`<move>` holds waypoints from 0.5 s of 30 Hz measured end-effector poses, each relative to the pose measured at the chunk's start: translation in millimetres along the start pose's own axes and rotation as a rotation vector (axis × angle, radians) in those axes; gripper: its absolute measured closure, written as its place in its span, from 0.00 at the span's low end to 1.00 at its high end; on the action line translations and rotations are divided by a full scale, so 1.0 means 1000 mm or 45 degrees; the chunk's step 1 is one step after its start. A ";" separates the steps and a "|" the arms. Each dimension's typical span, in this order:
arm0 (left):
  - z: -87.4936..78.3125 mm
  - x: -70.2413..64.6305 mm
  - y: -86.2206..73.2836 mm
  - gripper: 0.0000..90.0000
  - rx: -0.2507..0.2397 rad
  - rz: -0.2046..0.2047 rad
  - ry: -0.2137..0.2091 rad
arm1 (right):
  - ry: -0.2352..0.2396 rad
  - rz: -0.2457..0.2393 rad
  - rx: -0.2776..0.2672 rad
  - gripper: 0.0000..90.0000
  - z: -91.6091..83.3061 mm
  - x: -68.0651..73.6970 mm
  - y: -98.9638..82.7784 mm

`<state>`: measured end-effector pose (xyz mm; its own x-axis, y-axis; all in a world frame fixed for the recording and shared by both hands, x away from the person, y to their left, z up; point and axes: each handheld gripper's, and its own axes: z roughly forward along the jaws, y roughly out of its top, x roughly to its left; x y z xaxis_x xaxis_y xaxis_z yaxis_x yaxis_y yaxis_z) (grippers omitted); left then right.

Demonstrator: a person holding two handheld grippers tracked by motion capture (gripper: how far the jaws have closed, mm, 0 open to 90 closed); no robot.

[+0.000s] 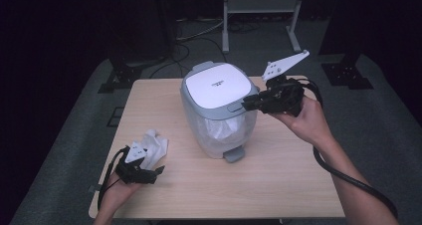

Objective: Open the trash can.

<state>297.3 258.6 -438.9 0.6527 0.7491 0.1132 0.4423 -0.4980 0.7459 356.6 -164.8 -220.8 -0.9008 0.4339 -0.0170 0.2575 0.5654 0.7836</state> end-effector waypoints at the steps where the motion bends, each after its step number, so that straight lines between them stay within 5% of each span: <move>1: 0.000 0.000 0.000 0.12 0.004 0.000 0.000 | 0.000 0.000 0.000 0.88 0.001 0.000 0.001; 15: -0.002 0.003 -0.001 0.12 0.000 -0.008 0.008 | 0.024 -0.019 0.022 0.96 0.021 0.000 0.013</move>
<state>297.2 262.1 -438.4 0.6459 0.7550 0.1126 0.4461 -0.4931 0.7469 367.7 -142.9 -223.7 -0.9111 0.4119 -0.0167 0.2497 0.5838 0.7726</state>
